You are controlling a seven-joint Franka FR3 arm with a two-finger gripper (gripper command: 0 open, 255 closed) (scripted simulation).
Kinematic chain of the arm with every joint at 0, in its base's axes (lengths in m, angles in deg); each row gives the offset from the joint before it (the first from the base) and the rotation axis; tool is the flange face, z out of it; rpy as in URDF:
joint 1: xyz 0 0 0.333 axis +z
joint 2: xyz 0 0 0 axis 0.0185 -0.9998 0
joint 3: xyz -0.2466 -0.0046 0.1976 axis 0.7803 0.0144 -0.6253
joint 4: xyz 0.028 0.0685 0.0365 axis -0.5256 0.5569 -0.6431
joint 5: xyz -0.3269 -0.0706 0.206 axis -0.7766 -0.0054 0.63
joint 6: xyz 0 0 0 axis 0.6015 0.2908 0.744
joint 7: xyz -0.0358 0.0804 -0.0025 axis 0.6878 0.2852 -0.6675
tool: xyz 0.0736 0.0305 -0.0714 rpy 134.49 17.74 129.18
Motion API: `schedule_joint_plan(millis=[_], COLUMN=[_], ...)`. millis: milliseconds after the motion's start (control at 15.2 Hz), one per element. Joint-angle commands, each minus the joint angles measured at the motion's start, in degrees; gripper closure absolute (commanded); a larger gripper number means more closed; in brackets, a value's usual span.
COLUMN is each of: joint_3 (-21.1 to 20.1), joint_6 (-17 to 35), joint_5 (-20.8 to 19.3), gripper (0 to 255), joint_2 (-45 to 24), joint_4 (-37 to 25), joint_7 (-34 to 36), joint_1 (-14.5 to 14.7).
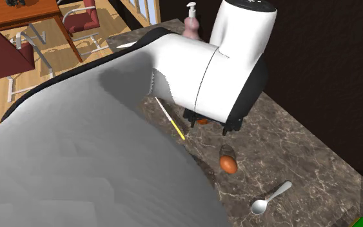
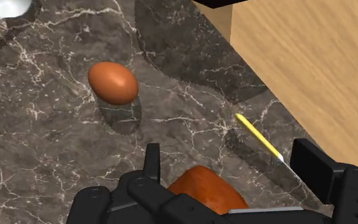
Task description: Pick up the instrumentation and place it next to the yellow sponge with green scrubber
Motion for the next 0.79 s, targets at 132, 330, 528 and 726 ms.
schedule_joint_plan(millis=[132, 330, 528, 726], joint_3=[-1.64, -2.91, -4.24, -5.55], joint_6=[3.96, 6.60, 8.87, 10.78], joint_5=[-0.56, -1.35, -2.49, -3.97], gripper=[0, 0, 0, 0], joint_2=[-7.41, -13.06, -18.63, -24.09], joint_4=[-3.20, -5.98, -9.01, -12.25], joint_7=[-3.63, -6.14, -8.39, -10.39], joint_1=[2.01, 3.33, 4.63, 5.98])
